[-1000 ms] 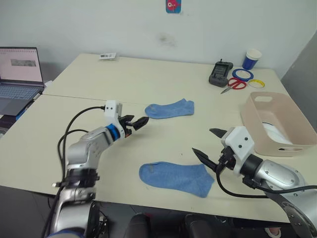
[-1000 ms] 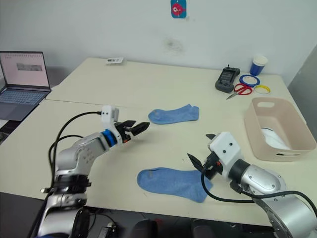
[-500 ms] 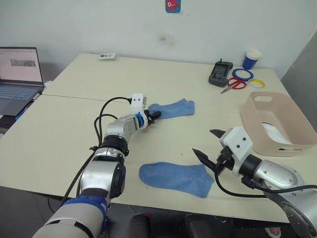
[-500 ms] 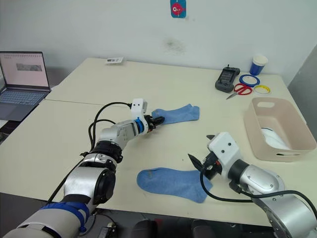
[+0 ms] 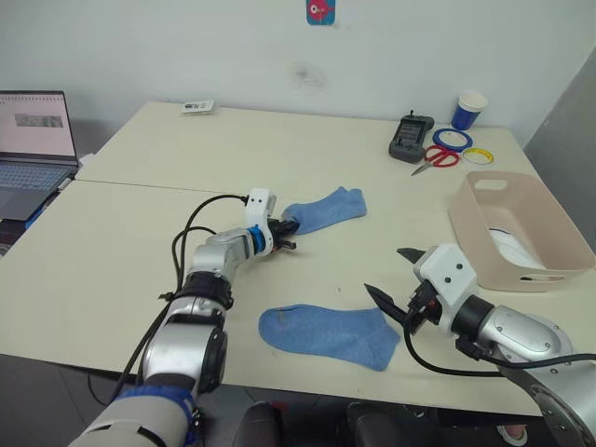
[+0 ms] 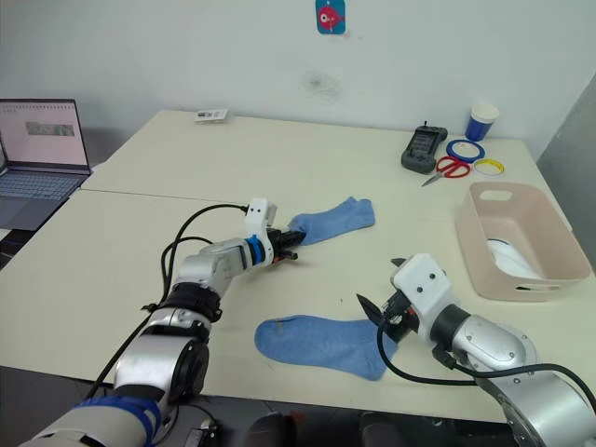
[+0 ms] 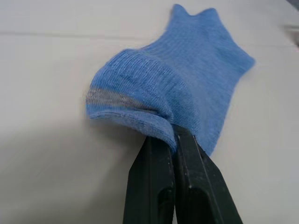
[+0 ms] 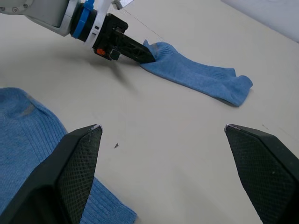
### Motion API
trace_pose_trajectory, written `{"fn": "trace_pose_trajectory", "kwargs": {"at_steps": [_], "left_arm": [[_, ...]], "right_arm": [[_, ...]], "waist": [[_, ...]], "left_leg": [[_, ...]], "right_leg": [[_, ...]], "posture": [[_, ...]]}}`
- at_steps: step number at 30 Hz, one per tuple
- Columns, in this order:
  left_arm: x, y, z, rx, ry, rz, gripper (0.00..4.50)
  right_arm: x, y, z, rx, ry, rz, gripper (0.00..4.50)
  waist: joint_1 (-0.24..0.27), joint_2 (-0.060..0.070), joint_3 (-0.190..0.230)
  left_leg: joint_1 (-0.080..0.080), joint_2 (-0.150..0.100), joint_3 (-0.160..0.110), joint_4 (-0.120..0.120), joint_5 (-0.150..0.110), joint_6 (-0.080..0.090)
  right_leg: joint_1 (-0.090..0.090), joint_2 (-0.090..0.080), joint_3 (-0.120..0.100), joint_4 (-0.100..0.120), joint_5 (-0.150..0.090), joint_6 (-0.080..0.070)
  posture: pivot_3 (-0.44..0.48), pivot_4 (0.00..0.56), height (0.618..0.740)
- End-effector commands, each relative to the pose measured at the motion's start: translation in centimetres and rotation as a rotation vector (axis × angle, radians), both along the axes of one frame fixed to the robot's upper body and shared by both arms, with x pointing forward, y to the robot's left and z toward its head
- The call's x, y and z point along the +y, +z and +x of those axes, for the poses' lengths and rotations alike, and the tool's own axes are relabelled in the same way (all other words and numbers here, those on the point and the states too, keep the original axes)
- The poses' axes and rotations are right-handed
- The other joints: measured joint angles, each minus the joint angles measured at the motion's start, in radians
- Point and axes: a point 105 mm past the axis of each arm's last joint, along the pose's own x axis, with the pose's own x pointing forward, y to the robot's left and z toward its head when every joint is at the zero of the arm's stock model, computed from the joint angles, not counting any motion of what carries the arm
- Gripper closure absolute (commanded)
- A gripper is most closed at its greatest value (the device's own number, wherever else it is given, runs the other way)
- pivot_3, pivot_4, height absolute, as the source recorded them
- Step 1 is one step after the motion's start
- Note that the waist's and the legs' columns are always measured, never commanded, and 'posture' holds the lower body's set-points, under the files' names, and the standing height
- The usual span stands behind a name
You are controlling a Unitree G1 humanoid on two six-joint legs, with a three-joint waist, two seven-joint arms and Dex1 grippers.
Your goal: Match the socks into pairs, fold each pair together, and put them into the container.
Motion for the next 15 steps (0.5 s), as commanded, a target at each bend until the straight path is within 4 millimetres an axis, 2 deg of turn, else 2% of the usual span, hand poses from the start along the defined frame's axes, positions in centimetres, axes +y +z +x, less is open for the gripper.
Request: {"fn": "trace_pose_trajectory", "kwargs": {"at_steps": [1, 4, 9, 11, 13, 15], "left_arm": [[0.1, 0.7, -3.2, 0.036, -0.127, -0.025, 4.45], [2.4, 0.8, -5.6, 0.067, -0.160, -0.004, 4.45], [6.3, 0.6, -7.8, 0.118, -0.170, 0.069, 4.45], [7.5, 0.6, -7.9, 0.111, -0.153, 0.098, 4.45], [8.1, 0.6, -7.8, 0.105, -0.138, 0.109, 4.45], [8.3, 0.3, -7.7, 0.102, -0.132, 0.118, 4.45]], "right_arm": [[0.4, 0.9, -0.3, -0.044, 0.034, 0.010, 0.00], [0.5, 0.8, -0.1, -0.039, 0.042, 0.012, 0.00], [0.8, 0.1, 0.5, -0.013, 0.040, 0.026, 0.00], [1.4, -0.7, 1.7, 0.013, 0.021, 0.044, 0.00], [2.0, -1.3, 2.7, 0.030, 0.004, 0.059, 0.00], [3.4, -1.8, 4.6, 0.046, -0.006, 0.098, 0.00]], "waist": [[-0.001, 0.000, 0.000], [-0.002, 0.000, 0.000], [0.000, 0.000, 0.000], [0.000, 0.000, 0.000], [0.001, 0.000, 0.000], [0.000, 0.000, 0.000]], "left_leg": [[0.000, 0.000, 0.000, 0.000, 0.000, 0.000], [0.001, 0.000, -0.001, 0.000, 0.000, 0.000], [0.001, 0.000, -0.001, 0.000, -0.002, 0.003], [0.001, 0.000, -0.001, 0.000, -0.002, 0.003], [0.001, 0.000, 0.000, 0.000, -0.002, 0.004], [0.001, -0.001, 0.000, 0.000, -0.002, 0.004]], "right_leg": [[0.000, 0.000, 0.000, 0.000, 0.000, 0.000], [0.001, 0.000, 0.000, 0.000, 0.000, 0.000], [0.001, 0.000, 0.000, 0.000, 0.000, 0.000], [0.001, -0.001, 0.000, 0.000, 0.000, 0.000], [0.001, -0.001, 0.000, 0.000, 0.000, 0.000], [0.000, -0.002, 0.000, 0.000, 0.000, 0.000]], "posture": [[0.000, 0.150, 0.725], [0.000, 0.150, 0.725], [0.000, 0.150, 0.725], [0.000, 0.150, 0.725], [0.000, 0.150, 0.725], [0.000, 0.150, 0.725]]}}
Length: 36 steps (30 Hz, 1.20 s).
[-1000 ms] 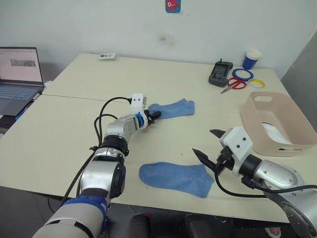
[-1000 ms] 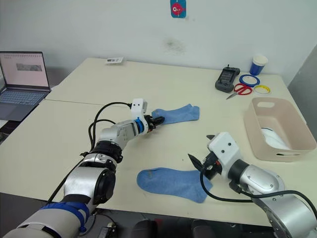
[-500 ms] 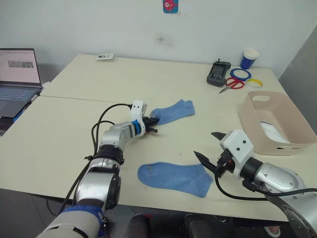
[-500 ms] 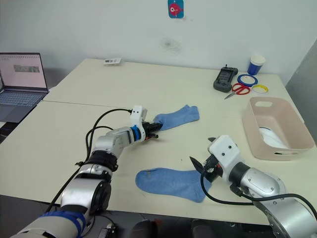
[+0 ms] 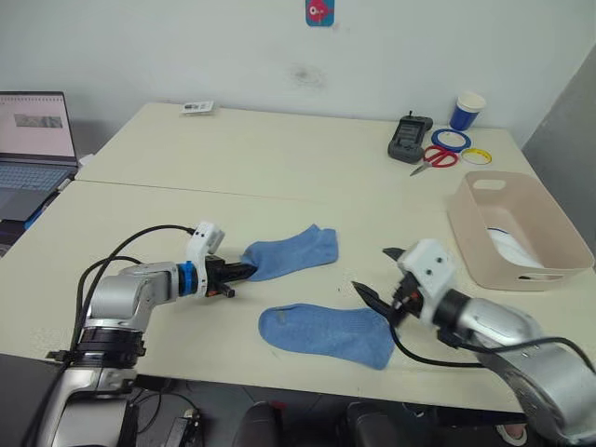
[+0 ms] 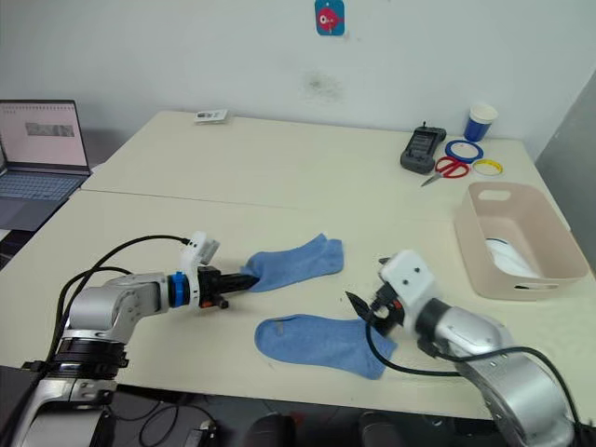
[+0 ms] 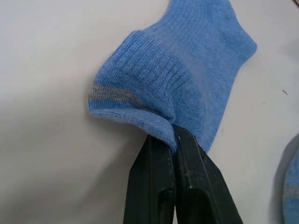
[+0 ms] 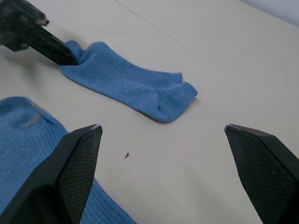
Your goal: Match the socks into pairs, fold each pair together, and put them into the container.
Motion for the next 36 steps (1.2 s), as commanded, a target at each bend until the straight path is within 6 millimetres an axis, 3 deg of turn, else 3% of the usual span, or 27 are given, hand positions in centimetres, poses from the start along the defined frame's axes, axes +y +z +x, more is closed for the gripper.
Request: {"fn": "trace_pose_trajectory", "kwargs": {"at_steps": [1, 7, 11, 15, 18, 29, 33, 36], "left_arm": [[0.5, 0.6, 0.3, -0.040, 0.002, 0.010, 4.45], [0.4, -0.2, 0.2, -0.040, -0.004, 0.024, 4.45], [0.3, -0.2, 0.3, -0.045, -0.004, 0.022, 4.45], [0.3, -0.2, 0.2, -0.046, -0.001, 0.023, 4.45], [0.4, -0.3, 0.2, -0.044, 0.006, 0.024, 4.50], [0.7, 0.0, 0.9, -0.076, 0.035, 0.025, 4.50], [0.4, 0.6, 1.5, -0.106, 0.031, 0.012, 4.50], [-1.1, 2.4, 1.2, -0.149, -0.039, -0.067, 4.50]], "right_arm": [[1.8, 0.2, 2.4, -0.030, -0.019, 0.041, 0.00], [4.3, 0.3, 7.3, -0.040, -0.067, 0.120, 0.00], [4.5, -1.4, 11.4, 0.029, -0.176, 0.141, 0.00], [4.8, -2.9, 13.1, 0.086, -0.207, 0.144, 0.00], [4.9, -4.1, 13.5, 0.139, -0.204, 0.144, 0.60], [6.9, -3.3, 11.1, 0.096, -0.081, 0.140, 4.45], [5.8, -2.2, 10.6, 0.041, -0.110, 0.135, 4.45], [4.3, -0.5, 9.7, -0.011, -0.140, 0.157, 4.45]], "waist": [[-0.002, 0.000, 0.000], [0.000, 0.000, 0.000], [0.000, 0.000, 0.000], [0.000, 0.000, 0.000], [0.000, 0.000, 0.000], [0.000, 0.000, 0.000], [0.000, 0.000, 0.000], [0.001, 0.000, 0.000]], "left_leg": [[0.000, 0.000, 0.000, 0.000, 0.000, 0.000], [0.000, 0.000, 0.000, 0.000, 0.000, 0.000], [-0.001, 0.000, 0.000, 0.000, 0.000, 0.000], [-0.001, 0.001, 0.000, 0.000, 0.000, 0.000], [-0.001, 0.000, 0.001, -0.001, 0.000, 0.000], [-0.001, 0.000, 0.000, -0.001, 0.000, 0.000], [-0.001, 0.000, 0.000, -0.001, 0.000, 0.000], [-0.002, 0.000, 0.001, -0.001, 0.000, 0.000]], "right_leg": [[0.000, 0.000, 0.000, 0.000, 0.000, 0.000], [-0.001, 0.000, 0.000, 0.000, 0.002, -0.004], [-0.001, 0.000, 0.000, 0.000, 0.003, -0.005], [-0.001, 0.000, 0.000, 0.000, 0.003, -0.005], [-0.002, -0.001, 0.000, 0.000, 0.003, -0.005], [-0.002, -0.001, 0.000, 0.001, 0.003, -0.005], [-0.002, -0.001, -0.001, 0.001, 0.003, -0.005], [-0.003, -0.002, 0.000, 0.001, 0.003, -0.005]], "posture": [[0.000, 0.150, 0.725], [0.000, 0.150, 0.725], [0.000, 0.150, 0.725], [0.000, 0.150, 0.725], [0.000, 0.150, 0.725], [0.000, 0.150, 0.725], [0.000, 0.150, 0.725], [0.000, 0.150, 0.725]]}}
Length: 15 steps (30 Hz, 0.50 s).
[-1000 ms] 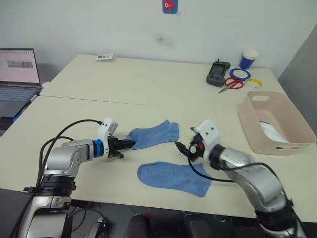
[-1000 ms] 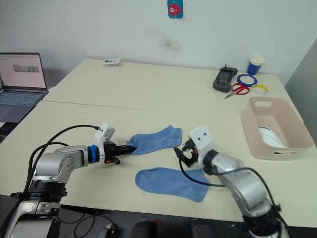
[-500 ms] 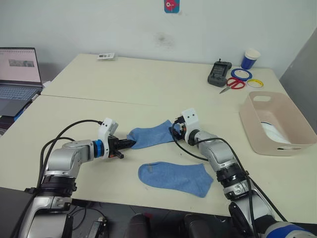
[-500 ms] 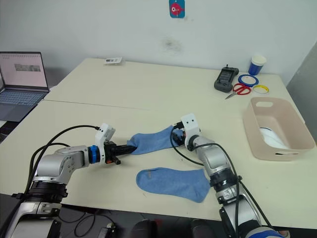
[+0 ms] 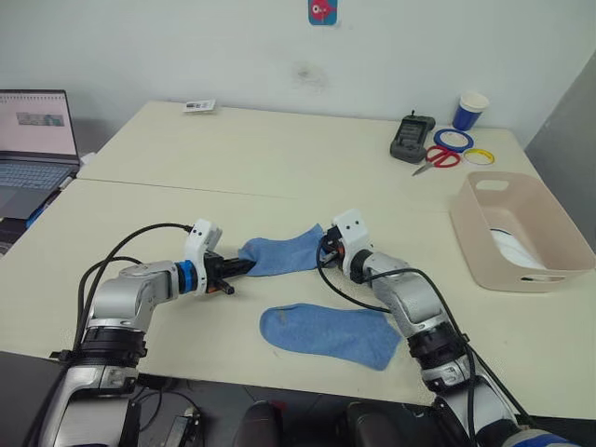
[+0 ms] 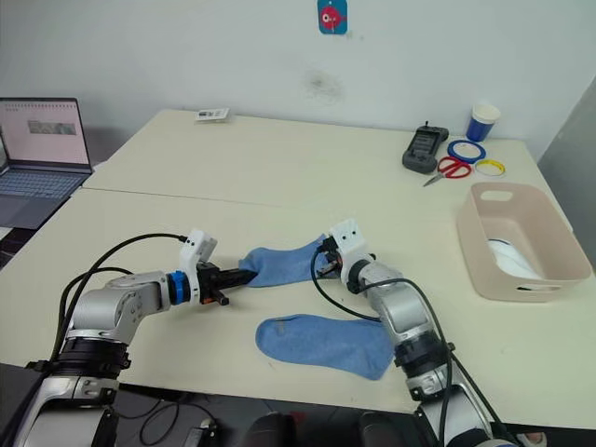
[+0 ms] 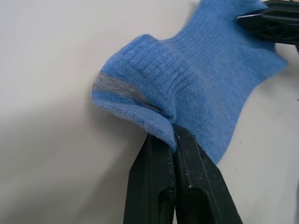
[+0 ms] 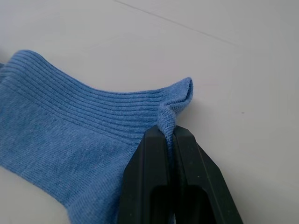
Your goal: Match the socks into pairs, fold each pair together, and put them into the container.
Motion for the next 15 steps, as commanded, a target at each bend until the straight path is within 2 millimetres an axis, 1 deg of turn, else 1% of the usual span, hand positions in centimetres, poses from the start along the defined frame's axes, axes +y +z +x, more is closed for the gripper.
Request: {"fn": "trace_pose_trajectory", "kwargs": {"at_steps": [1, 3, 5, 8, 9, 10, 12, 15], "left_arm": [[-1.6, 3.1, -0.1, -0.082, -0.082, -0.081, 4.50], [-2.1, 4.1, -0.4, -0.092, -0.113, -0.106, 4.50], [-2.5, 5.5, -0.7, -0.100, -0.140, -0.136, 4.50], [-2.8, 6.7, -1.5, -0.089, -0.162, -0.165, 4.50], [-3.0, 7.0, -2.2, -0.076, -0.180, -0.171, 4.50], [-3.3, 7.2, -3.2, -0.048, -0.207, -0.183, 4.50], [-3.8, 6.9, -5.4, 0.009, -0.251, -0.185, 4.50], [-3.8, 5.5, -8.2, 0.091, -0.276, -0.175, 4.50]], "right_arm": [[-1.5, 3.9, -1.1, -0.113, -0.030, 0.045, 4.45], [-2.0, 4.9, -2.1, -0.128, -0.030, 0.057, 4.45], [-2.9, 6.5, -4.0, -0.150, -0.018, 0.092, 4.45], [-3.5, 7.5, -6.6, -0.156, 0.020, 0.130, 4.45], [-3.7, 7.7, -8.1, -0.146, 0.050, 0.149, 4.45], [-4.1, 7.5, -9.9, -0.128, 0.074, 0.165, 4.45], [-4.7, 6.9, -12.5, -0.090, 0.098, 0.166, 4.45], [-5.2, 5.7, -14.5, -0.028, 0.095, 0.166, 4.45]], "waist": [[0.001, 0.000, 0.000], [0.001, 0.000, 0.000], [0.002, 0.000, 0.000], [0.001, 0.000, 0.000], [0.000, 0.000, 0.000], [-0.001, 0.000, 0.000], [-0.002, 0.000, 0.000], [-0.013, 0.000, 0.000]], "left_leg": [[-0.001, 0.000, 0.000, 0.000, 0.000, 0.000], [-0.003, 0.000, 0.000, 0.000, 0.000, 0.000], [-0.003, 0.000, 0.000, 0.000, 0.000, 0.000], [-0.003, 0.000, 0.000, -0.001, 0.000, 0.000], [-0.003, 0.000, 0.000, -0.001, 0.000, 0.000], [-0.003, 0.000, 0.000, -0.001, 0.000, 0.000], [-0.003, 0.000, 0.000, -0.002, 0.000, 0.000], [-0.002, 0.000, 0.001, -0.003, 0.000, 0.000]], "right_leg": [[-0.001, 0.000, 0.000, 0.000, 0.000, 0.000], [-0.003, 0.000, 0.000, 0.000, 0.000, 0.000], [-0.003, 0.000, 0.000, 0.000, 0.000, 0.000], [-0.003, 0.000, 0.000, 0.000, 0.000, 0.000], [-0.003, 0.000, 0.000, 0.000, 0.000, 0.000], [-0.003, 0.000, 0.000, 0.000, 0.000, 0.000], [-0.003, 0.000, 0.000, -0.001, -0.001, 0.002], [-0.003, 0.000, 0.001, -0.002, -0.003, 0.004]], "posture": [[0.000, 0.150, 0.725], [0.000, 0.150, 0.725], [0.000, 0.150, 0.725], [0.000, 0.150, 0.725], [0.000, 0.150, 0.725], [0.000, 0.150, 0.725], [0.000, 0.150, 0.725], [0.000, 0.150, 0.725]]}}
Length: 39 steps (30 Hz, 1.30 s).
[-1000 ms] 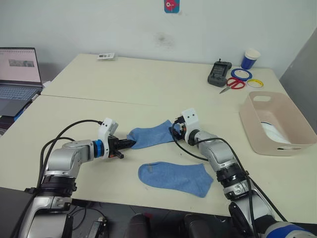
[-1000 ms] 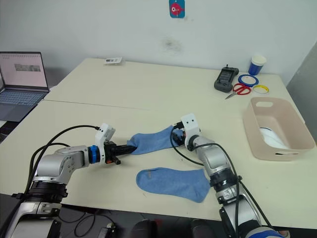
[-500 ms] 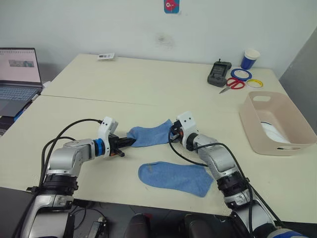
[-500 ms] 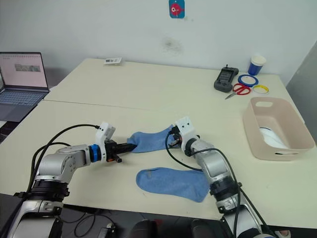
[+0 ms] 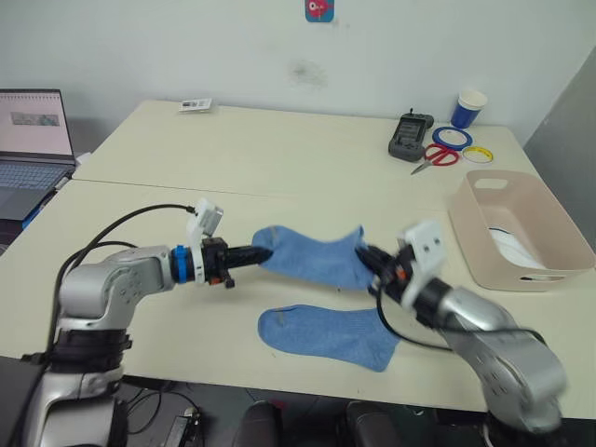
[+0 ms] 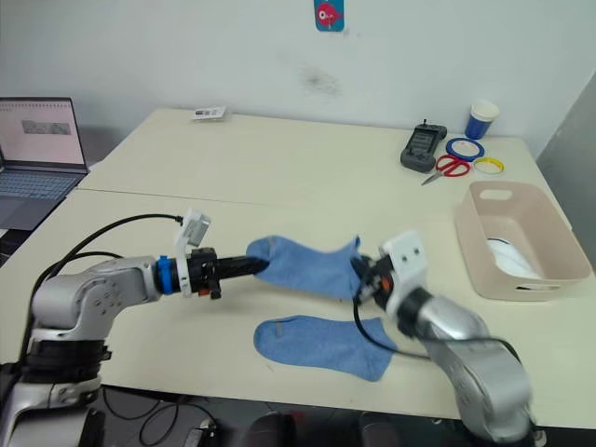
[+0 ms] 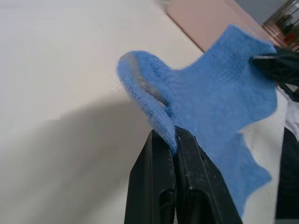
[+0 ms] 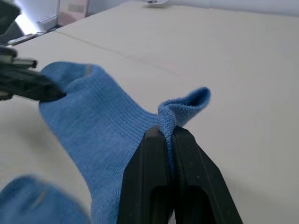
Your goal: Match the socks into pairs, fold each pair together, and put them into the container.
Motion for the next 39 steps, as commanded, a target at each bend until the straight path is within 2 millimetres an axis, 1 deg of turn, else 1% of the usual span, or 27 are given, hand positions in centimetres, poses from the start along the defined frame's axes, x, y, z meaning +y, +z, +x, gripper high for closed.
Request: {"fn": "trace_pose_trajectory", "kwargs": {"at_steps": [1, 4, 6, 8, 10, 12, 16, 20, 23, 25, 28, 29, 32, 35, 38, 39], "left_arm": [[-0.5, -0.4, -3.1, 0.041, -0.056, 0.008, 4.50], [-0.6, -2.5, -4.7, 0.059, -0.069, 0.062, 4.50], [-0.6, -3.7, -4.7, 0.056, -0.034, 0.078, 4.50], [-0.8, -5.0, -4.3, 0.029, 0.006, 0.104, 4.50], [-1.2, -5.9, -4.1, 0.015, 0.014, 0.114, 4.50], [-1.6, -6.6, -4.6, 0.021, -0.016, 0.124, 4.50], [-1.7, -7.4, -5.2, 0.033, -0.043, 0.148, 4.50], [-1.7, -7.5, -5.4, 0.036, -0.048, 0.148, 4.50], [-1.8, -7.6, -5.5, 0.064, -0.059, 0.140, 4.50], [-1.6, -7.9, -5.4, 0.070, -0.057, 0.169, 4.50], [-1.1, -7.6, -4.6, 0.013, -0.039, 0.209, 3.88], [-0.9, -7.3, -4.4, -0.005, -0.031, 0.208, 3.60], [-0.3, -6.1, -4.4, -0.049, -0.023, 0.191, 2.63], [0.6, -3.8, -4.4, -0.052, -0.023, 0.109, 1.68], [2.0, -1.6, -3.7, -0.059, -0.024, 0.084, 1.65], [2.2, -0.8, -3.5, -0.071, -0.031, 0.073, 1.65]], "right_arm": [[-0.1, 0.5, -2.5, -0.008, 0.031, 0.012, 4.45], [-0.6, -1.3, -3.4, 0.045, 0.030, -0.049, 4.45], [-0.9, -2.5, -3.9, 0.077, 0.027, -0.094, 4.45], [-1.4, -3.6, -4.1, 0.097, 0.010, -0.129, 4.45], [-1.9, -4.4, -4.0, 0.110, -0.014, -0.151, 4.45], [-2.1, -5.1, -4.1, 0.110, -0.005, -0.183, 4.45], [-2.5, -5.7, -4.0, 0.103, -0.014, -0.202, 4.45], [-2.6, -6.4, -4.1, 0.103, -0.004, -0.222, 4.45], [-2.7, -7.6, -4.4, 0.159, 0.003, -0.239, 4.45], [-2.8, -7.9, -4.4, 0.171, -0.005, -0.242, 4.45], [-3.4, -7.6, -4.1, 0.151, -0.033, -0.250, 3.74], [-3.6, -7.5, -4.2, 0.147, -0.040, -0.253, 3.43], [-4.2, -6.8, -4.3, 0.118, -0.053, -0.267, 2.32], [-4.4, -4.9, -4.4, 0.054, -0.040, -0.259, 1.24], [-3.8, -3.1, -4.2, -0.009, 0.009, -0.254, 0.14], [-3.5, -2.7, -4.2, -0.025, 0.033, -0.260, 0.14]], "waist": [[-0.005, 0.000, 0.000], [-0.006, 0.000, 0.000], [-0.005, 0.000, 0.000], [-0.004, 0.000, 0.000], [-0.004, 0.000, 0.000], [-0.004, 0.000, 0.000], [-0.004, 0.000, 0.000], [-0.002, 0.000, 0.000], [-0.002, 0.000, 0.000], [-0.002, 0.000, 0.000], [-0.001, 0.000, 0.000], [0.000, 0.000, 0.000], [0.000, 0.000, 0.000], [0.000, 0.000, 0.000], [0.000, 0.000, 0.000], [0.001, 0.000, 0.000]], "left_leg": [[0.001, 0.000, 0.000, 0.000, 0.000, 0.000], [0.002, 0.000, -0.001, 0.000, 0.000, 0.000], [0.004, -0.001, 0.000, 0.000, 0.000, 0.000], [0.004, -0.001, 0.000, 0.000, 0.000, 0.000], [0.004, -0.001, 0.000, -0.001, 0.000, 0.000], [0.004, -0.001, 0.001, -0.001, 0.000, 0.000], [0.004, -0.001, 0.001, -0.001, 0.000, 0.000], [0.004, -0.001, 0.001, -0.001, 0.000, 0.000], [0.004, -0.001, 0.001, -0.001, 0.000, 0.001], [0.004, -0.001, 0.001, -0.001, 0.000, 0.001], [0.004, -0.001, 0.001, -0.001, 0.000, 0.000], [0.004, -0.001, 0.001, -0.001, 0.000, 0.000], [0.004, -0.001, 0.001, -0.001, 0.000, 0.000], [0.004, -0.001, 0.001, -0.001, 0.000, 0.000], [0.004, -0.001, 0.000, -0.001, 0.000, 0.000], [0.004, -0.001, 0.000, -0.001, 0.000, 0.000]], "right_leg": [[0.000, 0.000, 0.000, 0.000, 0.000, 0.000], [0.001, 0.000, -0.001, 0.000, 0.000, 0.000], [0.003, -0.001, 0.000, 0.000, -0.001, 0.000], [0.003, -0.001, 0.000, -0.001, -0.001, 0.000], [0.003, -0.001, 0.000, -0.001, -0.001, 0.000], [0.003, -0.001, 0.001, -0.002, -0.001, 0.000], [0.003, -0.001, 0.000, -0.002, -0.001, 0.000], [0.003, -0.001, 0.000, -0.002, -0.001, 0.000], [0.003, -0.001, 0.001, -0.003, -0.001, 0.000], [0.003, -0.001, 0.000, -0.003, -0.001, 0.000], [0.003, -0.001, 0.000, -0.003, -0.001, 0.000], [0.003, -0.001, 0.000, -0.003, -0.001, 0.000], [0.003, -0.001, 0.001, -0.003, -0.001, 0.000], [0.002, -0.001, 0.000, -0.002, -0.001, 0.000], [0.002, -0.001, 0.000, -0.002, -0.001, 0.000], [0.003, -0.001, 0.000, -0.002, -0.001, 0.000]], "posture": [[0.000, 0.150, 0.725], [0.000, 0.150, 0.725], [0.000, 0.150, 0.725], [0.000, 0.150, 0.725], [0.000, 0.150, 0.725], [0.000, 0.150, 0.725], [0.000, 0.150, 0.725], [0.000, 0.150, 0.725], [0.000, 0.150, 0.725], [0.000, 0.150, 0.725], [0.000, 0.150, 0.725], [0.000, 0.150, 0.725], [0.000, 0.150, 0.725], [0.000, 0.150, 0.725], [0.000, 0.150, 0.725], [0.000, 0.150, 0.725]]}}
